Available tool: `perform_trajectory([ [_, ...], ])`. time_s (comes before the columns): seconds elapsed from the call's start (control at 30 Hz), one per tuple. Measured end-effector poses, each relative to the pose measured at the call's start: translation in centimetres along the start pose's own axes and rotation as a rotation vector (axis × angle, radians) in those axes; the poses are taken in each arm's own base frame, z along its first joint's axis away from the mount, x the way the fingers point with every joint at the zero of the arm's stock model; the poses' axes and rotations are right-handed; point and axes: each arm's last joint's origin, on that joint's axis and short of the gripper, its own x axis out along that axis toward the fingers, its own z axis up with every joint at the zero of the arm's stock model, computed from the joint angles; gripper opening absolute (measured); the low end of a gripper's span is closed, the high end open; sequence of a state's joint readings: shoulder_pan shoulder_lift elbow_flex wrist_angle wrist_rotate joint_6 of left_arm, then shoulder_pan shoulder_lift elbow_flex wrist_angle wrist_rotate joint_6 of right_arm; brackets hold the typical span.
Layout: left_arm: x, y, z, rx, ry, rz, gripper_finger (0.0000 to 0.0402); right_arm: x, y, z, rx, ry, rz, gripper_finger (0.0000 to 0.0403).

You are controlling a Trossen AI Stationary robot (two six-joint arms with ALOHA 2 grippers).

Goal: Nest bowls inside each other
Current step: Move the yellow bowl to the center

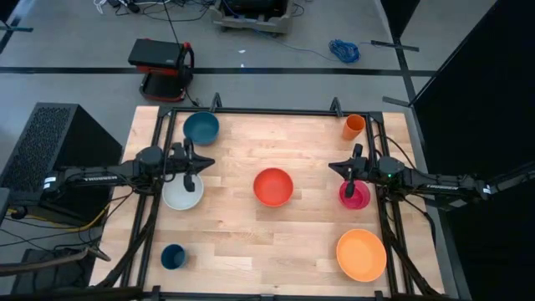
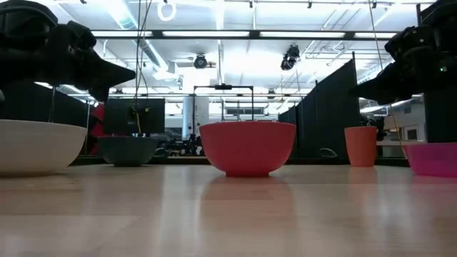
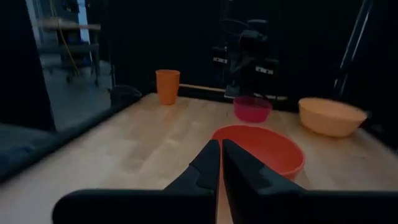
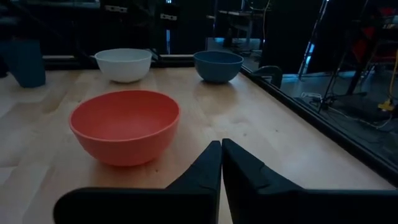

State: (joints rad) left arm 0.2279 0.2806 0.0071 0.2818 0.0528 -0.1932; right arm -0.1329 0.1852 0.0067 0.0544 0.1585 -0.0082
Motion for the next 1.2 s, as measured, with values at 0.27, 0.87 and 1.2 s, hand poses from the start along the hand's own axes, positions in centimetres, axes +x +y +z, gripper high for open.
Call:
perform_trajectory([
  [0.27,0.0,0.1,0.0,-0.023,0.000,0.015,0.0001,0.0,0.0,0.1,0.061,-0.012,0.000,0.0000],
  [0.87,0.0,0.1,0.7,-0.119,-0.056,0.061,0.0001,-2.2,-0.5,9.3,0.210,-0.206,-0.007,0.0000],
  [1.2,-0.4,-0.4,3.1,-0.151,-0.285,0.011,0.0000,-5.5,-1.0,15.2,0.340,0.042,0.001,0.0000],
])
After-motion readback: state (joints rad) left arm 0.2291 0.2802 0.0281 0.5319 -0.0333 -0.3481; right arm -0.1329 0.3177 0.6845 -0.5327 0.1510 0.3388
